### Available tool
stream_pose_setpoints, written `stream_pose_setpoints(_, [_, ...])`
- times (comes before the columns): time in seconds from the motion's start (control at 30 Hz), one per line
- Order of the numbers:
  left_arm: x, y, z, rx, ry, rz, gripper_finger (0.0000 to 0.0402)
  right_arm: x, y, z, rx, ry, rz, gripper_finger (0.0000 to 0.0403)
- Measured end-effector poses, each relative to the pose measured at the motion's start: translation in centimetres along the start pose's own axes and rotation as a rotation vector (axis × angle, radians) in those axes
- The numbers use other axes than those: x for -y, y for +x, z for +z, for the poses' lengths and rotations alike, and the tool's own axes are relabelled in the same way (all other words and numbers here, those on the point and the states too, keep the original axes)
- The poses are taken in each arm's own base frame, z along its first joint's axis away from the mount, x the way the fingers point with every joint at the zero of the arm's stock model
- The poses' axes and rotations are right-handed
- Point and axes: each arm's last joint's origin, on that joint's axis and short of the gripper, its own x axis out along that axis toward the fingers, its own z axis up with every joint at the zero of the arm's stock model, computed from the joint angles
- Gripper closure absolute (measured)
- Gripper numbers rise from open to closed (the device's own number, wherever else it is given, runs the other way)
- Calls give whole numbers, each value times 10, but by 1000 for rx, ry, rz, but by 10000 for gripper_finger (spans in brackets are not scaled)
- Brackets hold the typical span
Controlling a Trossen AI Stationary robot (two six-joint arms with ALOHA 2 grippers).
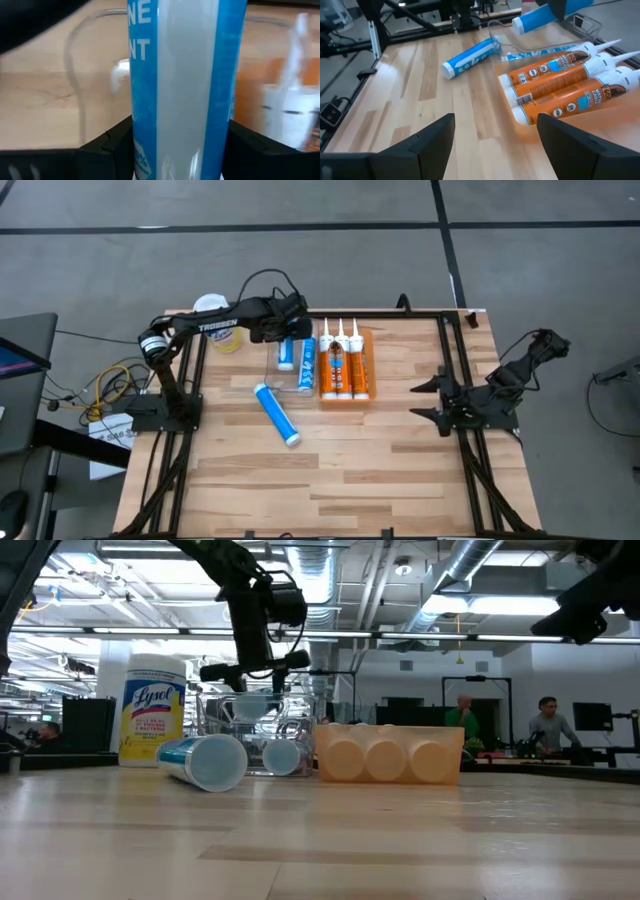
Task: Pick & place silicon tubes, Sealant and Lysol wipes
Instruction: Put the left blue sealant into the transparent bin
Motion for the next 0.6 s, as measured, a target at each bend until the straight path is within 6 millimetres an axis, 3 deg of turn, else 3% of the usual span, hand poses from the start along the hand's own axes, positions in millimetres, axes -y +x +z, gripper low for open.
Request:
stream_pose_setpoints(0.2, [-7,10,-2,-20,9,95,200,-1,4,-2,24,21,-6,127])
stream_pose_setpoints(0.6, [0,27,-7,-73,-7,65,200,3,6,0,43,20,-41,127])
